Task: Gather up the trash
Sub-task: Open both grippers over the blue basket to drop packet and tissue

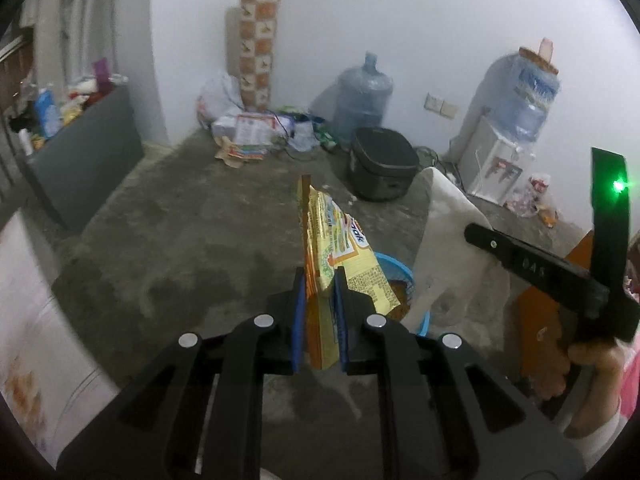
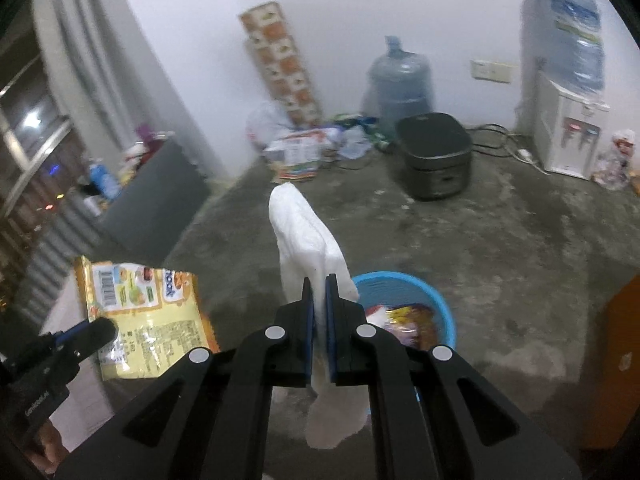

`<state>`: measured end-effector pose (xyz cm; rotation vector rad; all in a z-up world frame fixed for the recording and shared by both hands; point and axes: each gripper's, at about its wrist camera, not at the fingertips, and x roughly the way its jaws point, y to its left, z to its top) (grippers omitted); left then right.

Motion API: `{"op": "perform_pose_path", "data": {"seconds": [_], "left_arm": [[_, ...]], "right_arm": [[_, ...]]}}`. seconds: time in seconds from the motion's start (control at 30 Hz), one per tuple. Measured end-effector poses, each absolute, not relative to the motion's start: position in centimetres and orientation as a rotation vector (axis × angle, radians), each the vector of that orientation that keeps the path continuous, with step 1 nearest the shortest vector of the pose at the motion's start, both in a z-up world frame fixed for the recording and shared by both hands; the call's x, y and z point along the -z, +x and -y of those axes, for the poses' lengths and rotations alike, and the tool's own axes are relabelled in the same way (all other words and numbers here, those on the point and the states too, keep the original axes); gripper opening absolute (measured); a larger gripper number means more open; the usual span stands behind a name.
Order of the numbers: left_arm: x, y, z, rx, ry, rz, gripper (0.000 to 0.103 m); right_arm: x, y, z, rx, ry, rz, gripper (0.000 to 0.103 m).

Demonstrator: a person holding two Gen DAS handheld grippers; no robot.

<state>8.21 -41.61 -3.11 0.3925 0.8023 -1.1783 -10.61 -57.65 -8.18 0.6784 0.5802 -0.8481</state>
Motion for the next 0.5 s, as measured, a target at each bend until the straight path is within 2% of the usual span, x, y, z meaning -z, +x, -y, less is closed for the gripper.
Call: {"op": "perform_pose_path", "data": {"seconds": [0.1, 0.13, 0.17, 0.23, 0.33, 0.47, 0.5], "left_arm": [[5.6, 8.1, 45.7, 1.200, 0.399, -0.841, 0.011], [6.2, 8.1, 46.7, 1.206, 0.399, -0.848, 0.014], [7.3, 7.9, 48.1, 1.225, 0.400, -0.869, 0.018], [9.4, 7.6, 50.5, 1.255, 0.400, -0.939, 0.045], [11.7, 7.1, 52.0, 1.242, 0.389, -0.978, 0.051], [12.1, 6.7, 52.1, 1.248, 0.354, -0.989, 0.059], [11.9, 6.7, 52.1, 1.253, 0.351, -0.982, 0.062]], "right_arm": [[10.6, -11.0, 60.4, 0.895, 0.718, -0.602, 0.006], [11.4, -11.2, 61.2, 0.910, 0.727, -0.608, 0.008], [12.7, -11.3, 62.2, 0.925, 0.743, -0.624, 0.009], [14.8, -11.3, 63.4, 0.930, 0.776, -0.664, 0.033], [16.9, -12.0, 63.9, 0.940, 0.798, -0.701, 0.037], [16.6, -12.7, 63.9, 0.937, 0.818, -0.669, 0.040], [16.1, -12.8, 63.9, 0.939, 0.808, -0.652, 0.045]]}}
